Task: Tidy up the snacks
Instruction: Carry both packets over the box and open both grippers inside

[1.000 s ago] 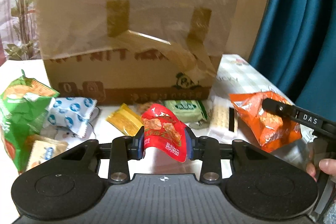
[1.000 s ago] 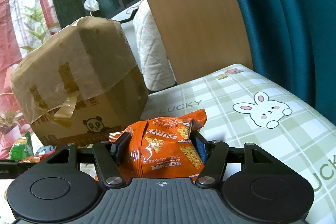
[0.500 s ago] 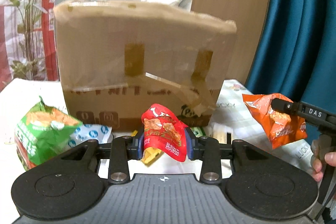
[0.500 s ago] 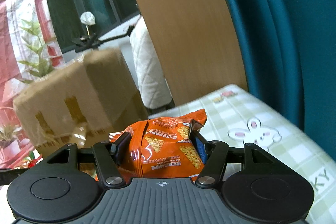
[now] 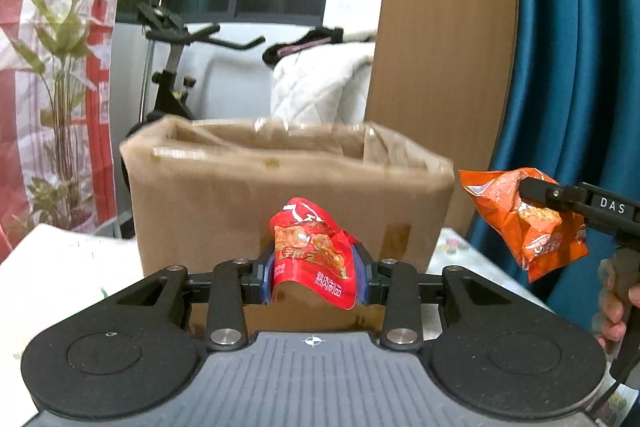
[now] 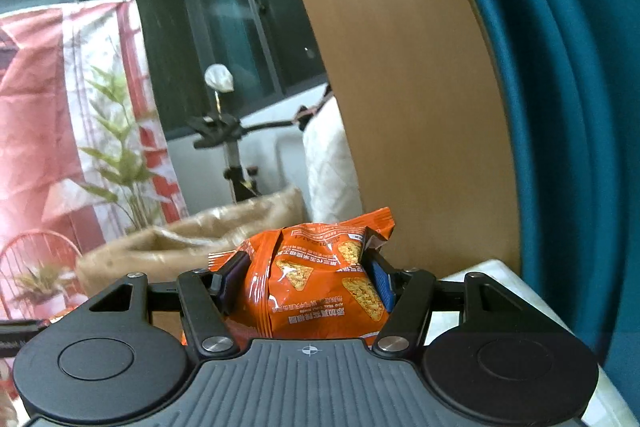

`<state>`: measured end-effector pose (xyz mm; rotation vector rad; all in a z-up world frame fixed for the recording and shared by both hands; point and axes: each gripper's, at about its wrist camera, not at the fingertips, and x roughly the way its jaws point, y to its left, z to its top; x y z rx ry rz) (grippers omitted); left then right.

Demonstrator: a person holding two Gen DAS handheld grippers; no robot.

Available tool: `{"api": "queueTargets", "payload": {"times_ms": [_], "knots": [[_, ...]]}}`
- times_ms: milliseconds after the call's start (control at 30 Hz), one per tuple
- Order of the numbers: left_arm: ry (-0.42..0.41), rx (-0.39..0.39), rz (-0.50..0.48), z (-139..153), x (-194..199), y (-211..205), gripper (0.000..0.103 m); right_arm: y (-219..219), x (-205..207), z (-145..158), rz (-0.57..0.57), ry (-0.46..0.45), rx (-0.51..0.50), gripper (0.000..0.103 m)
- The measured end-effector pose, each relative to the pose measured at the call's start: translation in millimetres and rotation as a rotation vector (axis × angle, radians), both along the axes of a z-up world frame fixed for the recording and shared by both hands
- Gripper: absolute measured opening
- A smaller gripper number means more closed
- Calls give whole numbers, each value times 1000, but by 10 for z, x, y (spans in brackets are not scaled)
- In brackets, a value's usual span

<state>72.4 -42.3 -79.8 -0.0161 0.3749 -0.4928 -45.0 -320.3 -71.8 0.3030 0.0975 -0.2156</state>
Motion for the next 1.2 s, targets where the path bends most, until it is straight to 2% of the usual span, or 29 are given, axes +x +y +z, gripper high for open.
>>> {"api": "queueTargets", "payload": {"times_ms": [300,467,600,800,900,1033,1133,1200], "knots": [[-68,-23,16,283,255,57,39,137,441,527,67,-51,-61,58],[-101,-37,33,467,465,117,39,153,779,755,80,-47,-55,58],[-96,-53,43,560,739,167,39,158,1111,825,78,-25,-56,58],[-60,-17,79,564,1145,151,40,183,1626,701,62,43,4,58],[-29,-8,91,508,1275,193,40,269,1836,610,67,85,-1,58],[21,-33,87,385,1331,259,43,416,1990,473,88,135,-19,59],[33,-6,87,322,1366,276,53,494,2052,402,76,163,-26,61],[38,-15,78,315,1364,314,59,487,2036,385,80,166,-11,71]]}}
